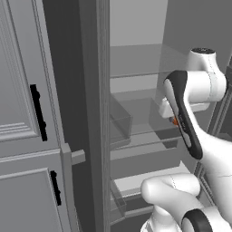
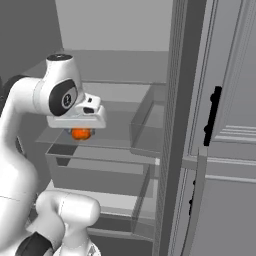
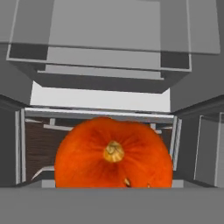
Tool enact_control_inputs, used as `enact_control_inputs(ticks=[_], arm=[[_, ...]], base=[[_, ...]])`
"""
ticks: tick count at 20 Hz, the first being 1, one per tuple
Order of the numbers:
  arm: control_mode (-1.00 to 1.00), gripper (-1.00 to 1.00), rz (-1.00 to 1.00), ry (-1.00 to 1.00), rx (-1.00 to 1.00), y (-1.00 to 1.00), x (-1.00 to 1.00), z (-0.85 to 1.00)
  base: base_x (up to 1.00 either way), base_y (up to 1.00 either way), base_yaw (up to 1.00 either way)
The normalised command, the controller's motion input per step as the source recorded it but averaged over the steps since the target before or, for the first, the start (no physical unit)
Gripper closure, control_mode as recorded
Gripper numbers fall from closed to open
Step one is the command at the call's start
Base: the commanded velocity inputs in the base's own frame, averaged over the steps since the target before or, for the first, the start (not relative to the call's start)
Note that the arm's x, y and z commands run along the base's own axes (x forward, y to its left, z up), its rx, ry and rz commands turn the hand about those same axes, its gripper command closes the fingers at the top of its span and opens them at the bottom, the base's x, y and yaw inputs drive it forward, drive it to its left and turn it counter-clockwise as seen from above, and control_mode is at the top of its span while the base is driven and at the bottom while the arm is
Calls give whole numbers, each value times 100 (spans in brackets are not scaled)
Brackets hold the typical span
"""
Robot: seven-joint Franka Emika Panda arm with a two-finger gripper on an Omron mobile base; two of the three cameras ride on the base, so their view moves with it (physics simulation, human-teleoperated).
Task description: Place one squash and one chicken drumstick in each tupperware on the nearby counter, to pack two identical lunches.
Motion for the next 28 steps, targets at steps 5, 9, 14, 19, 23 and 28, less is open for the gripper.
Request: enact_control_inputs(ticks=[5, 9, 14, 19, 23, 28], arm=[[-100, 100, 0, -6, 2, 0, -88, 0], [100, 100, 0, -1, 0, 1, -28, -4], [100, 100, 0, 0, 0, 0, 0, 0], [100, 100, 0, 0, 0, 0, 0, 0], [100, 100, 0, 0, 0, 0, 0, 0], [100, 100, 0, 0, 0, 0, 0, 0]], base=[[0, 0, 0], [-22, 2, 0], [-87, 0, 0], [-100, 7, 15], [-94, 56, 57], [-37, 79, 82]])
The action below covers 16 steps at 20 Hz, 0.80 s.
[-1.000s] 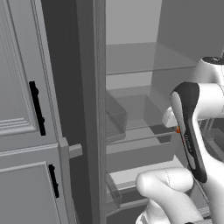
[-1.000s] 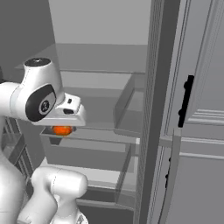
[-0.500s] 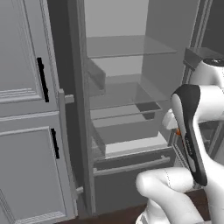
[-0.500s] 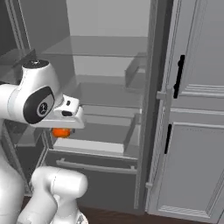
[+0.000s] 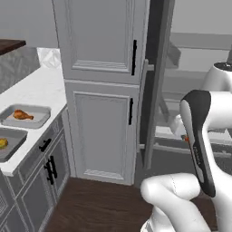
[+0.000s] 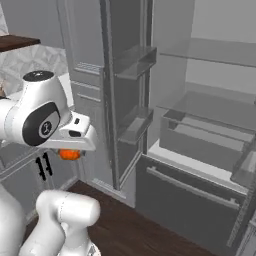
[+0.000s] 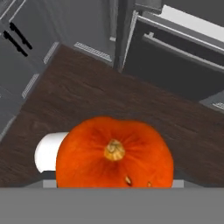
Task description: Place one squash and one chicken drumstick in each tupperware on the nearby counter, to pack two identical lunches.
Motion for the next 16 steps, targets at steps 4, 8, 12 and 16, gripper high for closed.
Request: enact_control_inputs(ticks=[4, 8, 12, 16], arm=[[100, 100, 0, 0, 0, 0, 0, 0], [100, 100, 0, 0, 0, 0, 0, 0], [100, 100, 0, 0, 0, 0, 0, 0], [100, 100, 0, 0, 0, 0, 0, 0]], base=[[0, 94, 75], [81, 66, 33], [100, 35, 10], [100, -8, 15]])
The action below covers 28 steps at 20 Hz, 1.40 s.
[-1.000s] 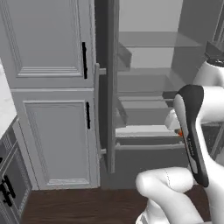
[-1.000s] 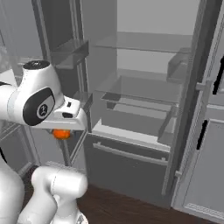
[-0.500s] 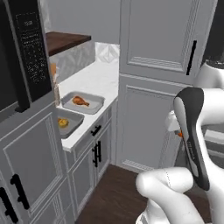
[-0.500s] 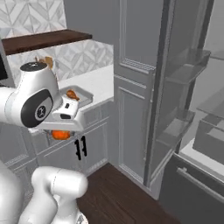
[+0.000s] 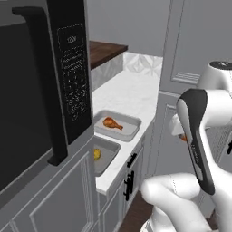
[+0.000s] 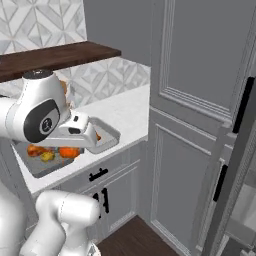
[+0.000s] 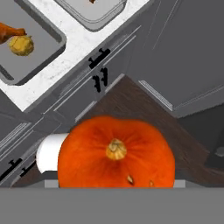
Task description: Place one squash and one chicken drumstick in each tupperware on the nearby counter, to pack two identical lunches.
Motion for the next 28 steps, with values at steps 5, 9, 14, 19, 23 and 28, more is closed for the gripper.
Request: enact_control_inputs(ticks=[5, 9, 14, 19, 23, 28], arm=[[100, 100, 0, 0, 0, 0, 0, 0], [100, 100, 0, 0, 0, 0, 0, 0], [100, 100, 0, 0, 0, 0, 0, 0], [-100, 100, 2, 0, 0, 0, 18, 0], [-100, 100, 8, 4, 0, 28, 100, -27], [-100, 100, 10, 4, 0, 49, 100, -76]], base=[[86, -22, 18], [63, -2, 27], [25, 0, 21], [0, 0, 0], [0, 0, 0], [0, 0, 0]])
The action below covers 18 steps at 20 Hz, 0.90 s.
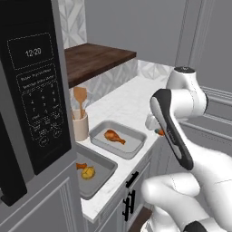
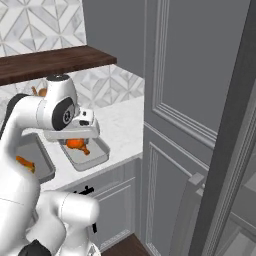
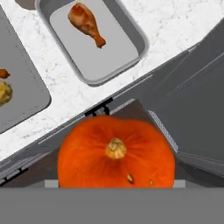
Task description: Place one squash and one chicken drumstick in each tupperware on the nearby counter, to pack two identical lunches.
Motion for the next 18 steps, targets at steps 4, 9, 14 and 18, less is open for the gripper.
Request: enact_control_inputs(ticks=[4, 9, 14, 18], arm=[[-100, 100, 10, 19, 0, 37, 100, -88], [-100, 100, 10, 21, 0, 17, 100, -55], [-100, 100, 9, 7, 0, 24, 100, -29], [-100, 100, 8, -1, 0, 24, 100, -47]], base=[[0, 0, 0], [0, 0, 0], [0, 0, 0], [0, 0, 0]])
